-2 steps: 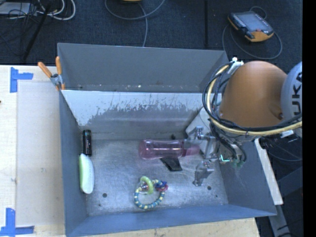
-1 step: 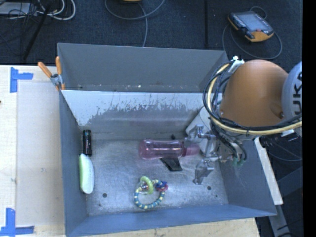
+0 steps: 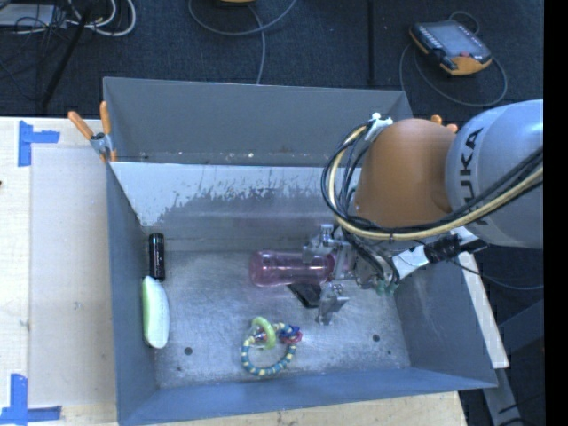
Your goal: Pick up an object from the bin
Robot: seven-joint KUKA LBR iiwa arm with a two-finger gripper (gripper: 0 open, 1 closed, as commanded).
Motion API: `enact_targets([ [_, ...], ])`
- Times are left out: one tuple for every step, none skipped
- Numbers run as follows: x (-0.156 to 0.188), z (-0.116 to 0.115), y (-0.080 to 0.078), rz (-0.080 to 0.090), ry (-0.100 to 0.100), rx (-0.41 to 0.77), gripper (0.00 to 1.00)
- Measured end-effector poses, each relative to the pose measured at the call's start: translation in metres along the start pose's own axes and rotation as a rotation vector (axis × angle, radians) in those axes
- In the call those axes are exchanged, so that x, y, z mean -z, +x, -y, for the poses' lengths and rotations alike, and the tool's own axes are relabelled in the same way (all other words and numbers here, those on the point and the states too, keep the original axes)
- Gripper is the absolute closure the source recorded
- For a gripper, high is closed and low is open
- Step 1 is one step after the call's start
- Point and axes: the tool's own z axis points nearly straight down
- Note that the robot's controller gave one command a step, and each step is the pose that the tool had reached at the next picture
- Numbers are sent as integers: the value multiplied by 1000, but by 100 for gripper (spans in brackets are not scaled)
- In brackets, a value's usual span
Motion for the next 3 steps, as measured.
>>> enact_targets([
  [-13,4,-75,-2,0,95,0],
  [-45,35,-30,-4,0,-152,0],
  [-97,-8,-70,1,0,46,0],
])
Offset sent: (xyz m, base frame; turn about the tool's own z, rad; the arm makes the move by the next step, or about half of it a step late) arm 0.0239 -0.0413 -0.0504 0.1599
